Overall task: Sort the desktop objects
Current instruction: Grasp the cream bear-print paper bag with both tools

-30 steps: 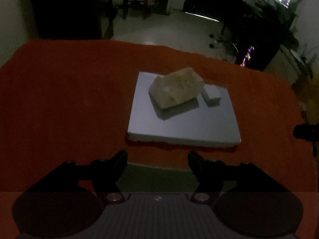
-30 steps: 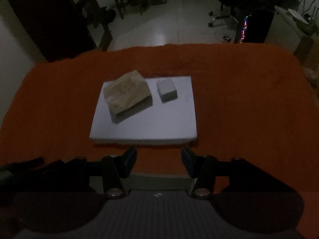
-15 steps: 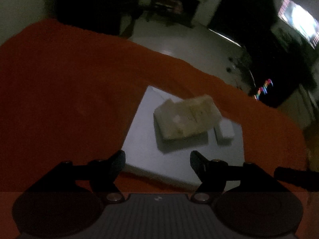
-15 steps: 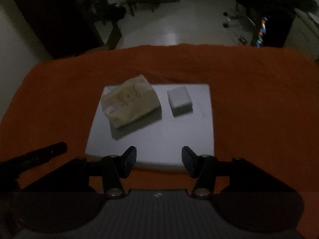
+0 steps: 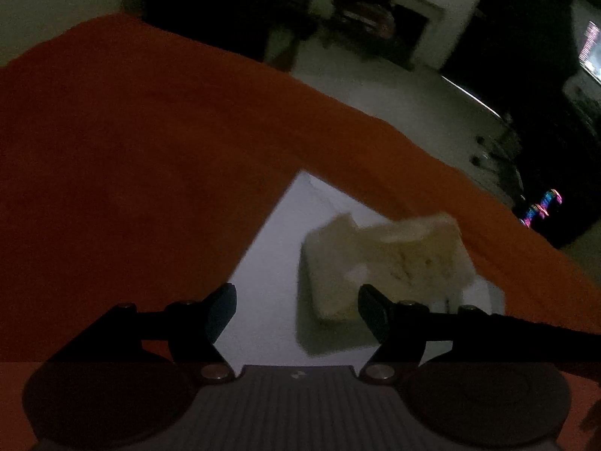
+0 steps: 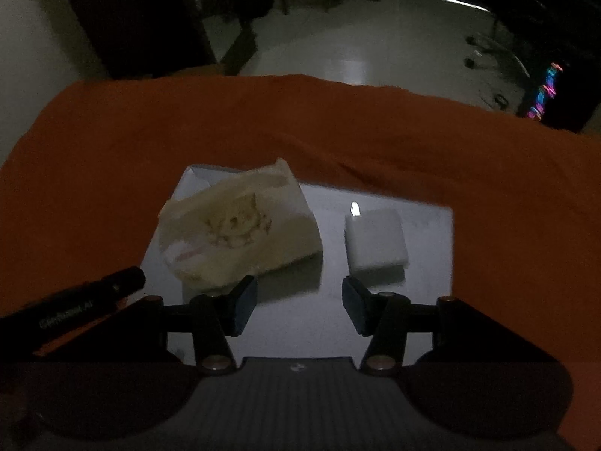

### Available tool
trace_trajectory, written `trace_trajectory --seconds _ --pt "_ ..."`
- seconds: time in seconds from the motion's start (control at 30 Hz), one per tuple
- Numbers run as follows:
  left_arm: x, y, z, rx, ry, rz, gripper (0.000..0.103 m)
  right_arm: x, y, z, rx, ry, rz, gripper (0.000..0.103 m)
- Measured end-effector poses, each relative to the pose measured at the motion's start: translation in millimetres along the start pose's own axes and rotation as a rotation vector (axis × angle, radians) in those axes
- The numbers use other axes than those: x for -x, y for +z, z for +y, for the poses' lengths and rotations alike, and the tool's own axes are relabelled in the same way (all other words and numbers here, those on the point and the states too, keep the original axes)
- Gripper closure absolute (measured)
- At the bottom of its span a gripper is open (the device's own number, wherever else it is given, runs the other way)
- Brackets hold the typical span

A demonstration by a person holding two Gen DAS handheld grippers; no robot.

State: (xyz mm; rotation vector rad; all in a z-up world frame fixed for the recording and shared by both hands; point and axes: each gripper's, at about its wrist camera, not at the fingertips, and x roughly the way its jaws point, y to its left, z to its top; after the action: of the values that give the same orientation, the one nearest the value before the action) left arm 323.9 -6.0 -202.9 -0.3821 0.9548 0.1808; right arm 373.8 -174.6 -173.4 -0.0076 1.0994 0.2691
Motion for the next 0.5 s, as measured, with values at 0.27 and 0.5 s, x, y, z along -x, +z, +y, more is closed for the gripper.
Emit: trace_trajectory --seconds 0.27,0.5 --pt "-22 -3 -17 0.028 -0.005 -0.005 0.034 -41 24 -2 0.159 0.027 -0.005 0.047" --pt "-37 -3 -17 0.029 0.002 -0.002 0.046 -71 25 11 0.250 0.034 0.004 0.048"
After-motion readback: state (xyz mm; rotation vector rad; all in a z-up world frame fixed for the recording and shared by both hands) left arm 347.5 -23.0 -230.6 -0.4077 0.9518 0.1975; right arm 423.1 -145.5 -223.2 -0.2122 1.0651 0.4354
